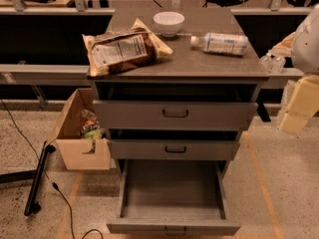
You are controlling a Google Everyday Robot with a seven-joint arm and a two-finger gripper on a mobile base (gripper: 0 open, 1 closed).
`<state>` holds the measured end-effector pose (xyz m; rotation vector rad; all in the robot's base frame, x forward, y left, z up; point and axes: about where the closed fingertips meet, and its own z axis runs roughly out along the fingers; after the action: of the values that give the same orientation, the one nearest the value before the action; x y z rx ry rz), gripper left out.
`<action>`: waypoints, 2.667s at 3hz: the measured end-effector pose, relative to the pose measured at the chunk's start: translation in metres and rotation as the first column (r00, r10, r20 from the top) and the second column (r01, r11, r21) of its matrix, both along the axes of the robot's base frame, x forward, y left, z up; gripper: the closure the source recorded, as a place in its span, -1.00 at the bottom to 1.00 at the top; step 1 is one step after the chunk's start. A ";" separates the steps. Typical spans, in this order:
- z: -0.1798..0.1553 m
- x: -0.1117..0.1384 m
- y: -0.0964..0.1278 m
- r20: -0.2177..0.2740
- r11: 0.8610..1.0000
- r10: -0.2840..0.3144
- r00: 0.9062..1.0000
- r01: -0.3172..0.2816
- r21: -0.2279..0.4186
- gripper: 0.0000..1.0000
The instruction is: Place blue plastic bottle into white bowl
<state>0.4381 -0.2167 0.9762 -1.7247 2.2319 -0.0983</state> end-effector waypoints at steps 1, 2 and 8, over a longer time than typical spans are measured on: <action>0.000 0.000 0.000 0.000 1.000 0.000 1.000 0.000 0.000 -1.00; 0.004 0.019 -0.016 0.069 0.998 -0.028 0.997 0.024 0.064 -1.00; -0.023 0.265 -0.151 0.312 0.722 -0.369 0.875 0.058 0.690 -1.00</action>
Offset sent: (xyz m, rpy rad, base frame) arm 0.0645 -0.0561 0.0105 0.2111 -0.2119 -0.0856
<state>0.7032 -0.3681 0.9534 -0.9276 1.8006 0.2247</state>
